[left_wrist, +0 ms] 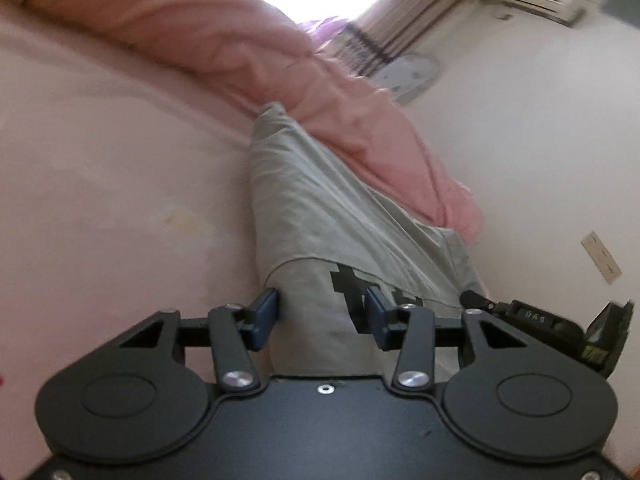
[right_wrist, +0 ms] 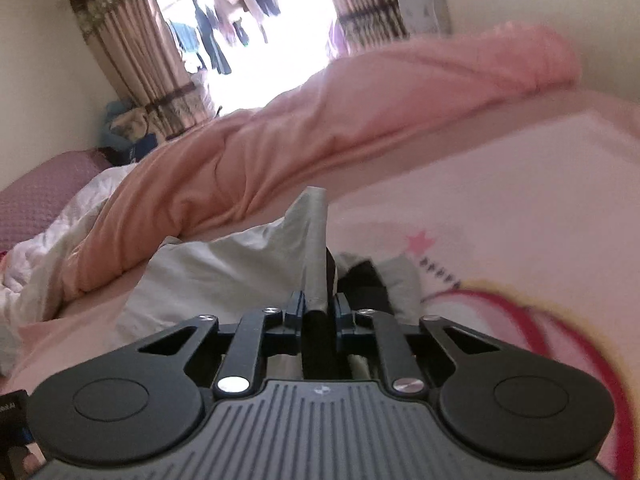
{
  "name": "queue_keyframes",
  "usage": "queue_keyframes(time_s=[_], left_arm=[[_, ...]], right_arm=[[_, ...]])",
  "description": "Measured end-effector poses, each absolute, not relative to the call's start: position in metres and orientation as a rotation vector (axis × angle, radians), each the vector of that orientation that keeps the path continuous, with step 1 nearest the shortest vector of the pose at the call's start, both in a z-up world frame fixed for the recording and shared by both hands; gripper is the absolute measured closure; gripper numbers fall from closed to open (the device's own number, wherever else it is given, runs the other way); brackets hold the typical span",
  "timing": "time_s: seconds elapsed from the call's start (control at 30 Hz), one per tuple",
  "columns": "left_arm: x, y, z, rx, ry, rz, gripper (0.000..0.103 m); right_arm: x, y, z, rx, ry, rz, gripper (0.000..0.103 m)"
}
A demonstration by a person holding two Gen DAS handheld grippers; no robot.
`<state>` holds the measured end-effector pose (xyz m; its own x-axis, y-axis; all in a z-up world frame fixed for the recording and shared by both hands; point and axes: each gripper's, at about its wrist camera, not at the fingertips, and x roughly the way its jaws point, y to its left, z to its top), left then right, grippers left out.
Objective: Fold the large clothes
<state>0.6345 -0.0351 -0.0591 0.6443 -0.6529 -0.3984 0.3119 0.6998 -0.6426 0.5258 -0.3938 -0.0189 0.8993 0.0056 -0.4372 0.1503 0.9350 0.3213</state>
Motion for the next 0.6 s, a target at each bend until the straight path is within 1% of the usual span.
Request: queue_keyframes(time_s=[0.07,0.1,0.2,0.27,0.3,0.33,0.37,0.4,0.43,0.47,0.53,0.57,0.6], left_arm=[[0.631,-0.044,-0.055,-0.508,0.622,-0.597,0.067],[0.630,-0.048,-0.053,-0.473,0.613,-0.592,0.067],[0.633,-0.061,-0.056,-0.389,0.622,-0.560,0.066],[0.634,-0.065,-0.058,-0.330,0.624,-0.548,0.060],[0.633,-0.068,-0.059,-0.289,0.624,-0.540,0.059],[0.633,-0.071,-0.059,-0.253,0.620,-0.530,0.056],[0.635,-0.072,-0.059,-0.236,0.623,-0.518,0.052],[0.637,-0.073,-0.060,-0.236,0.631,-0.508,0.051],[0.638,-0.072,-0.058,-0.246,0.635,-0.498,0.050],[0.639,-0.070,-0.056,-0.254,0.640,-0.488,0.052],[0.619,-0.062,-0.046,-0.243,0.628,-0.480,0.056],[0.602,-0.057,-0.040,-0.217,0.609,-0.492,0.056],[0.587,-0.054,-0.036,-0.189,0.592,-0.496,0.056]], right_arm=[[0.514,-0.400,-0.017,0.363,0.414,-0.106,0.090],[0.513,-0.407,-0.021,0.383,0.420,-0.108,0.090],[0.522,-0.425,-0.051,0.452,0.491,-0.107,0.089],[0.524,-0.425,-0.066,0.451,0.504,-0.122,0.086],[0.524,-0.424,-0.068,0.444,0.498,-0.126,0.084],[0.523,-0.423,-0.070,0.437,0.494,-0.132,0.080],[0.521,-0.422,-0.070,0.435,0.482,-0.139,0.078],[0.516,-0.423,-0.068,0.447,0.469,-0.149,0.068],[0.510,-0.426,-0.065,0.471,0.464,-0.155,0.055],[0.498,-0.429,-0.059,0.510,0.457,-0.154,0.048],[0.467,-0.431,-0.045,0.553,0.414,-0.138,0.047],[0.446,-0.431,-0.040,0.560,0.385,-0.132,0.041],[0.426,-0.430,-0.037,0.560,0.365,-0.130,0.038]])
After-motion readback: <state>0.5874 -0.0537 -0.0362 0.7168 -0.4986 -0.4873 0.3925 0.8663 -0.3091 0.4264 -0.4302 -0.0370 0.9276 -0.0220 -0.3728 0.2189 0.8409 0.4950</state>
